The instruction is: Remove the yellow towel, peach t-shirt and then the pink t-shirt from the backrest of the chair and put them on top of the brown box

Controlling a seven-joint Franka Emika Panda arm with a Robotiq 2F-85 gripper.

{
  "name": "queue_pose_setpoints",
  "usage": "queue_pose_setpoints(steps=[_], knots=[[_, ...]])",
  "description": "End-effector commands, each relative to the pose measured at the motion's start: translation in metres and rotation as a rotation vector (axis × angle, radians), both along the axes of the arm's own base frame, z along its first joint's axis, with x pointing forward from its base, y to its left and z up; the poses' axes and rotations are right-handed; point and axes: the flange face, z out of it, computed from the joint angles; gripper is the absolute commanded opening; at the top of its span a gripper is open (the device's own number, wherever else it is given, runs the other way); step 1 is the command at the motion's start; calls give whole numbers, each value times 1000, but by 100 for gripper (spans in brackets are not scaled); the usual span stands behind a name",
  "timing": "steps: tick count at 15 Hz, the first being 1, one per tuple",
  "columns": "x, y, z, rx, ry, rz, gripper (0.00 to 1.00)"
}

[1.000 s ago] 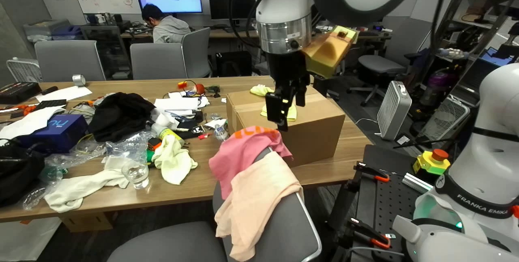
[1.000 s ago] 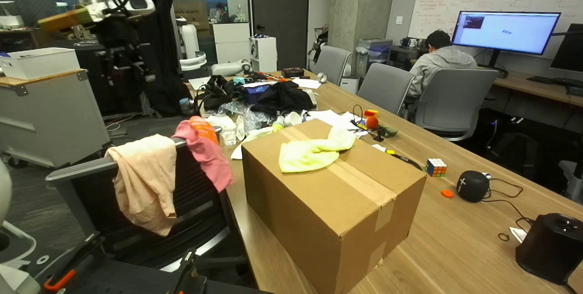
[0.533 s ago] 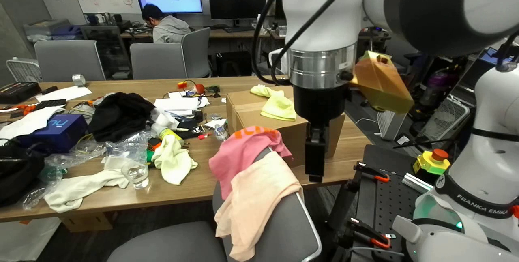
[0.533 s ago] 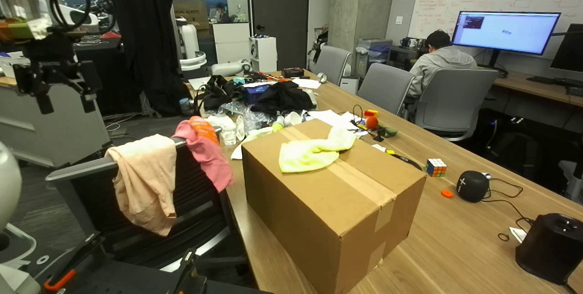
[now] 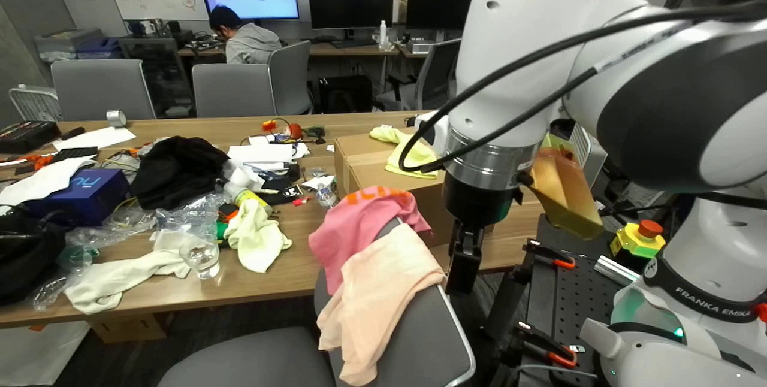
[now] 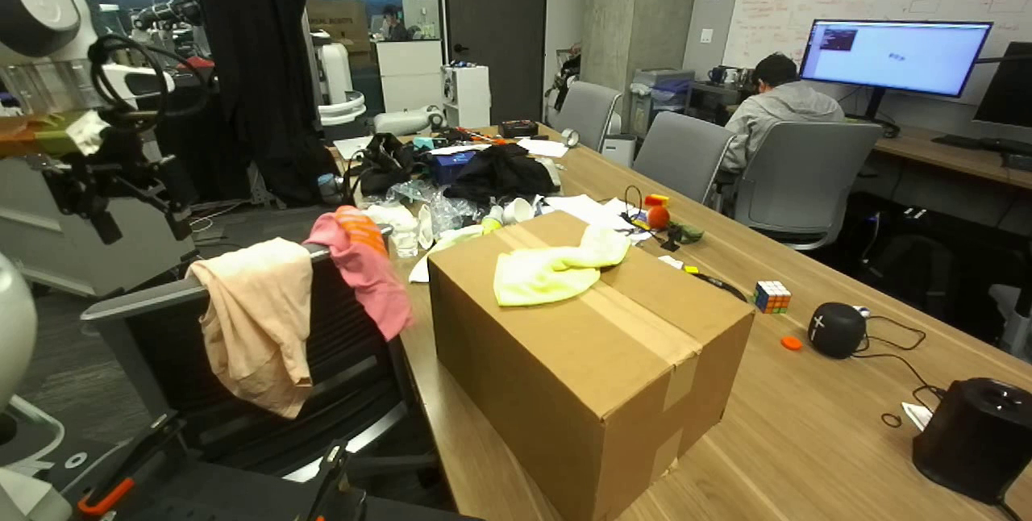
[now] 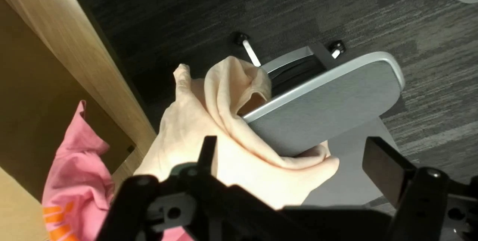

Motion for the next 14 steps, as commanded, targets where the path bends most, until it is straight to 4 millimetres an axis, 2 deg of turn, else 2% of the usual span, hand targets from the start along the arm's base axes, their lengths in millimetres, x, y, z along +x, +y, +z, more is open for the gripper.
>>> queue_pose_setpoints(steps=[1,4,14], knots=[[-7,-9,-27,-27,-100,-14,100],[-3,-7,-40,-45,-126,-35,100],[-8,19,-47,-16,-167,-59,100]])
